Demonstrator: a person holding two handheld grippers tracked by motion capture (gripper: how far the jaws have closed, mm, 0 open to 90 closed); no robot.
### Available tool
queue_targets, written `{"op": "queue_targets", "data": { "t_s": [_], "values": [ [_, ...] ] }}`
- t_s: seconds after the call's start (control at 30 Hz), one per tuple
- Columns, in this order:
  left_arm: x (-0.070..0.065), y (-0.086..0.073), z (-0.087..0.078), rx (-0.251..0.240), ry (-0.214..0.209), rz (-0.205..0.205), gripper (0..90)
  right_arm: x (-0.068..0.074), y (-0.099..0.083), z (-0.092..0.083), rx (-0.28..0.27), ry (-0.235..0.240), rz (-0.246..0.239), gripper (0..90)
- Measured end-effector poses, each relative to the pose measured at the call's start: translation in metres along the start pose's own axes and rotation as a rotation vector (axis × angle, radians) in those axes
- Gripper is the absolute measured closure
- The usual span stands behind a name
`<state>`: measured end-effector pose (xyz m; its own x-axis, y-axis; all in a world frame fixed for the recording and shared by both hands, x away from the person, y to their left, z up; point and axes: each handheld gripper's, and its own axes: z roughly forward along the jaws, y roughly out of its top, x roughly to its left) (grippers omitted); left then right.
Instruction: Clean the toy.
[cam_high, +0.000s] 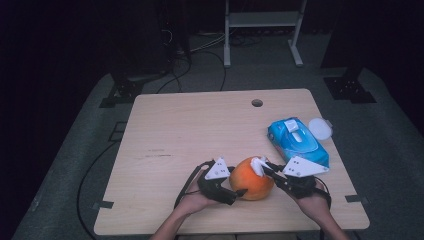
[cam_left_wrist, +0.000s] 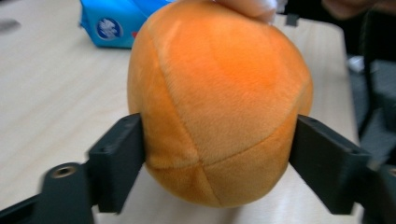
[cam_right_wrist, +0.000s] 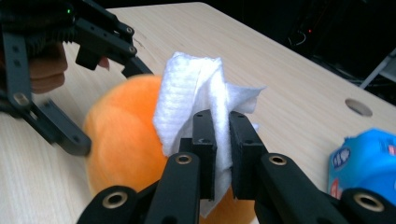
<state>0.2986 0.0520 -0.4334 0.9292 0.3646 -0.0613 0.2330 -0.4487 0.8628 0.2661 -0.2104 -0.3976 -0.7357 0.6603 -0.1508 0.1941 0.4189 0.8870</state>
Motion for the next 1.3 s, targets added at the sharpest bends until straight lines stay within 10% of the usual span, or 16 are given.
{"op": "queue_targets", "data": {
  "t_s": [0.2, 0.5, 0.9, 1.13, 1.3],
  "values": [
    [0.002, 0.005, 0.000, -0.025, -0.062, -0.112, 14.7, 0.010, -0.007, -0.010, -0.011, 0.028, -0.004, 81.7],
    [-0.016, 0.008, 0.000, -0.001, 0.018, 0.076, 30.5, 0.041, 0.013, 0.001, -0.020, 0.096, -0.090, 81.7],
    [-0.016, 0.003, 0.000, 0.006, 0.005, 0.115, 29.8, 0.012, 0.004, -0.006, -0.016, 0.027, -0.032, 81.7],
    [-0.010, 0.001, 0.000, 0.011, -0.026, 0.067, 21.1, 0.003, -0.010, -0.013, -0.004, 0.014, 0.008, 81.7],
    [-0.006, 0.001, 0.007, 0.038, -0.088, -0.048, 11.1, 0.012, -0.007, -0.014, -0.012, 0.030, 0.002, 81.7]
  ]
}}
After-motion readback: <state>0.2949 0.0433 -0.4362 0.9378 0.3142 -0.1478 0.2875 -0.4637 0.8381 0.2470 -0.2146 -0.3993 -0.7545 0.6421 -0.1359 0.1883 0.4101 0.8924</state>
